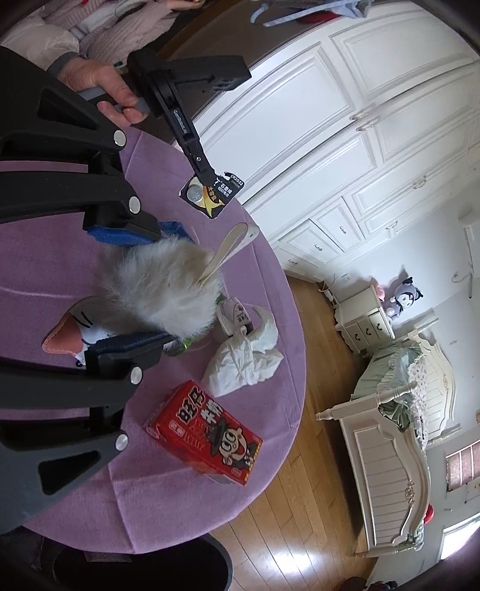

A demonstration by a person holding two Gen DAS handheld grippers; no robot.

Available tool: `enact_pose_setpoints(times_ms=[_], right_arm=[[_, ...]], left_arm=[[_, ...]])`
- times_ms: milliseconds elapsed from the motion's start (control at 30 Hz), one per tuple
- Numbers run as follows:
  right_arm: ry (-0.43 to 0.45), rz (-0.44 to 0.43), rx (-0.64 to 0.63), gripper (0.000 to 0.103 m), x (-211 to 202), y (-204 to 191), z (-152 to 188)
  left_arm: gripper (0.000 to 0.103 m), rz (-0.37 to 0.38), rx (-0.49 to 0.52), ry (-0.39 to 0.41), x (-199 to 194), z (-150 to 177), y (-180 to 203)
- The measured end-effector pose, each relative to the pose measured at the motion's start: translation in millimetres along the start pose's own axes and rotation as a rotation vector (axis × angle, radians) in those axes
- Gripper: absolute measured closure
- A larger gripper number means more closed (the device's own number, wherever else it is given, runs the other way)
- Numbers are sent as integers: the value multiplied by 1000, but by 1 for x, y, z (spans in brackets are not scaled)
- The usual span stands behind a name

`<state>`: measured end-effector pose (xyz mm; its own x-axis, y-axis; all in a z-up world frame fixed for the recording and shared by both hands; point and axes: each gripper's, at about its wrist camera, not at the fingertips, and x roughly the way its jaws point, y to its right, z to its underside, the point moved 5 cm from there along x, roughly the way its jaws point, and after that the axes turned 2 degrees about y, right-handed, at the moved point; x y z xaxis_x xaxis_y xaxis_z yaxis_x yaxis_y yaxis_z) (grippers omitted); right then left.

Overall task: Collect trash
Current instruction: 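Carry the battery card and pom-pom over the bin and open both grippers, then move both open grippers back to the blue packet and white tissue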

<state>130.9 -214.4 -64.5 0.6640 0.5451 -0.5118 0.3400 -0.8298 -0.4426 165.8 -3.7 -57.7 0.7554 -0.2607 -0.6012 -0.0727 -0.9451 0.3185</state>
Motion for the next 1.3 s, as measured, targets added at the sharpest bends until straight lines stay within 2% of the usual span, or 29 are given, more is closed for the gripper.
enact_pose_setpoints(times_ms=[133,267,600,833,1067,1100,1167,1200,1233,1267,1300], right_arm=[[70,58,46,64,-24,36,-10],[132,144,109,64,-47,83,-14],[157,310,247,64,-83,188,4],[163,368,326,64,-94,235,18],[152,387,353,61,-100,259,27],[153,394,351,57,-102,260,26],[168,407,346,52,-108,261,25],[178,411,344,44,-111,260,25],[186,422,341,39,-114,259,25],[194,429,339,33,-116,258,25],[195,427,337,33,-116,258,24]], left_arm=[[99,97,61,9,8,-9,57],[99,188,111,-34,38,1,119],[99,368,267,-149,104,46,275],[99,422,343,-222,140,80,347],[99,448,426,-260,151,102,384],[96,437,449,-257,150,104,388],[70,417,488,-234,147,104,396],[49,416,491,-216,143,102,397],[38,417,484,-196,139,100,397],[36,416,477,-187,136,98,396],[36,417,473,-184,134,97,395]])
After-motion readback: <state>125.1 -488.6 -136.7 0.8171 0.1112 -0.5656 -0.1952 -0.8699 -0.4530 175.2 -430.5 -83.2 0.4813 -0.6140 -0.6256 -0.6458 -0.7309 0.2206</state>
